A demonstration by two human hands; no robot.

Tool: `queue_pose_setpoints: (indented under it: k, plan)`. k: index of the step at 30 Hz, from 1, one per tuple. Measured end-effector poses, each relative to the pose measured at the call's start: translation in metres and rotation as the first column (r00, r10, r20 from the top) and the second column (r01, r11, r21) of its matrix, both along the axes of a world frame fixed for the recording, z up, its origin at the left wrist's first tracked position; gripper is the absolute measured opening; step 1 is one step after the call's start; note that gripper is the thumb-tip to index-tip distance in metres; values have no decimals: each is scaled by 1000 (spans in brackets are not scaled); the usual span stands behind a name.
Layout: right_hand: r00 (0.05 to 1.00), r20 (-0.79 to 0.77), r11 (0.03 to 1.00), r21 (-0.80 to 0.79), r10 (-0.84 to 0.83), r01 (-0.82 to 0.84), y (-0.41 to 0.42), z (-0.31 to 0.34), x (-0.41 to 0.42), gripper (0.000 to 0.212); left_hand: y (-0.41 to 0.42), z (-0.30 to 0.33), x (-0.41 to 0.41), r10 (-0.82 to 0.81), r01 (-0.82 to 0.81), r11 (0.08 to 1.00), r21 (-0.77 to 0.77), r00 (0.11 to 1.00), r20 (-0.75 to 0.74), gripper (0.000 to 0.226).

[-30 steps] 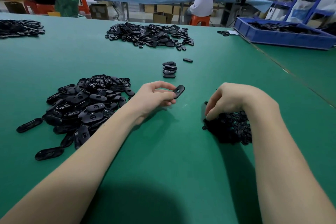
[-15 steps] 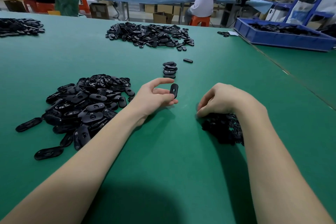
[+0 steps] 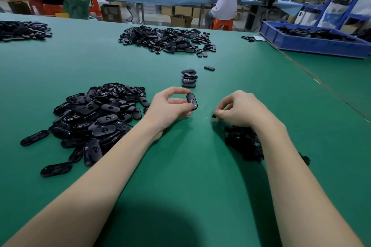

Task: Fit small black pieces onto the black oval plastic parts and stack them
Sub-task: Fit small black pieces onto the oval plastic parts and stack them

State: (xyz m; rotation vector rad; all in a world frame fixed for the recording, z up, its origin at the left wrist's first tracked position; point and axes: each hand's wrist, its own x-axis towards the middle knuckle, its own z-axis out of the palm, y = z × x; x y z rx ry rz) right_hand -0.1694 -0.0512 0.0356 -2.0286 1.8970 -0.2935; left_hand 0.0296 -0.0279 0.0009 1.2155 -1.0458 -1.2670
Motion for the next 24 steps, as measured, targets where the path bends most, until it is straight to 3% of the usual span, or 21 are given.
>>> queue_pose_setpoints:
  k: [2, 4, 7, 13, 24]
  plan:
    - [967, 256, 1000, 1, 0, 0, -1, -3, 2, 12, -1, -1, 1, 18, -18, 1000, -22, 1000, 22, 32]
    - [869, 494, 999, -23, -9, 23, 1, -4, 10, 13, -2, -2, 1, 34, -32, 998, -53, 999, 38, 31]
    - [742, 670, 997, -40, -19, 62, 2, -6, 19, 9, -3, -4, 1, 54, -47, 995, -88, 996, 73, 31]
    - [653, 757, 999, 4, -36, 51, 3, -10, 27, 4, -4, -5, 0, 67, -59, 992, -112, 996, 64, 26]
    - [698, 711, 993, 115, -88, 8, 7, -12, 32, 3, -3, -4, -3, 110, -105, 985, -134, 993, 31, 25]
